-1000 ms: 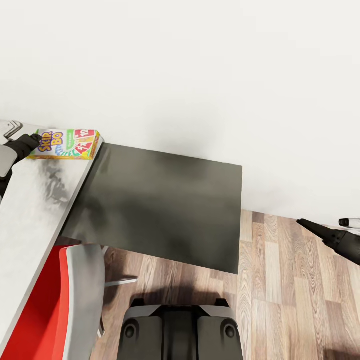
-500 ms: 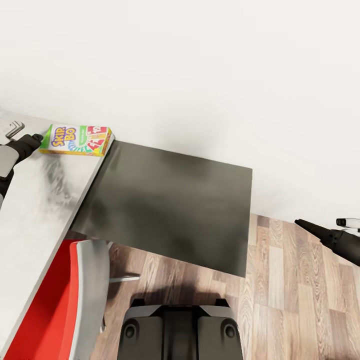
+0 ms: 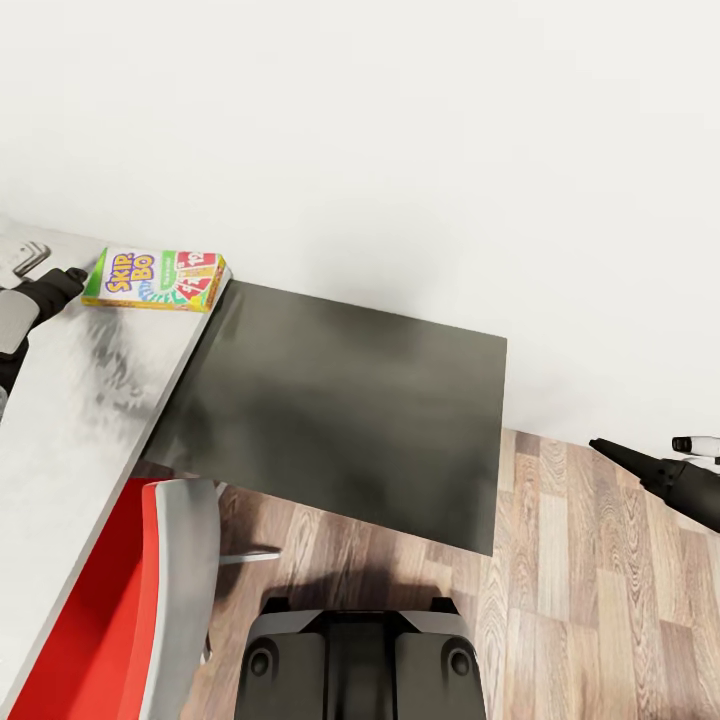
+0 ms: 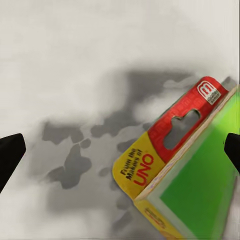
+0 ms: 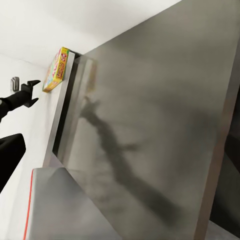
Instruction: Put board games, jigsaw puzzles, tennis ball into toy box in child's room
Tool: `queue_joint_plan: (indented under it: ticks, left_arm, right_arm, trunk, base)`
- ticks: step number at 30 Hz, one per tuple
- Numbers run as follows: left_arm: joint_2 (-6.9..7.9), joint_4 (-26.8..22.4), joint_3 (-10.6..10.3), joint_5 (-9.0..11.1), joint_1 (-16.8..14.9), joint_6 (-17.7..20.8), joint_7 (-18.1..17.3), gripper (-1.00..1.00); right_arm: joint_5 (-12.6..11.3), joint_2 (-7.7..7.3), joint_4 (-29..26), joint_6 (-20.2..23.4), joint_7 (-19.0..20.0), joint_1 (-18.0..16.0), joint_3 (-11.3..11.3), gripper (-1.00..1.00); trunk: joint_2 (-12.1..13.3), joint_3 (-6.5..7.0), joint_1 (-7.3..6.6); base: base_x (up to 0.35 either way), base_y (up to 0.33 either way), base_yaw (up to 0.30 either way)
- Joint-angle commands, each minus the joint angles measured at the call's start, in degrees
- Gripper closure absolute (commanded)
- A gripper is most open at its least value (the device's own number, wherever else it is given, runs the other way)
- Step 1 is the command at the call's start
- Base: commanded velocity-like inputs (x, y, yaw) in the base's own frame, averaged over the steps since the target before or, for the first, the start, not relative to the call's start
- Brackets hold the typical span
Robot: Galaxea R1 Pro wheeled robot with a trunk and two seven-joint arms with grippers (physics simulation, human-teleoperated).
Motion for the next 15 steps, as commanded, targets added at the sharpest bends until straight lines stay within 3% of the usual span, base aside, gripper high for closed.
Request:
queue_joint_plan:
  ticks: [1, 7, 15]
  left_arm:
    - [-0.16, -0.1, 0.0, 0.4, 0.0, 0.4, 0.4, -1.0]
    - [-2.22, -0.1, -0.4, -0.1, -0.2, 0.4, 0.7, -1.0]
    - [-3.63, 0.4, -0.4, -0.2, -1.0, 0.4, 0.5, -1.0]
  right_arm:
    - [0.0, 0.0, 0.0, 0.3, 0.2, 0.0, 0.0, -1.0]
    - [0.1, -0.01, 0.0, 0.3, 0.2, 0.0, -0.1, -1.0]
    - [0.1, -0.02, 0.0, 0.3, 0.2, 0.0, 0.0, -1.0]
  trunk:
    - [-0.1, -0.06, 0.03]
    - [-0.1, -0.06, 0.03]
    - [-0.1, -0.06, 0.03]
  base:
    - [0.0, 0.0, 0.006]
    - [0.0, 0.0, 0.003]
    - [0.0, 0.0, 0.001]
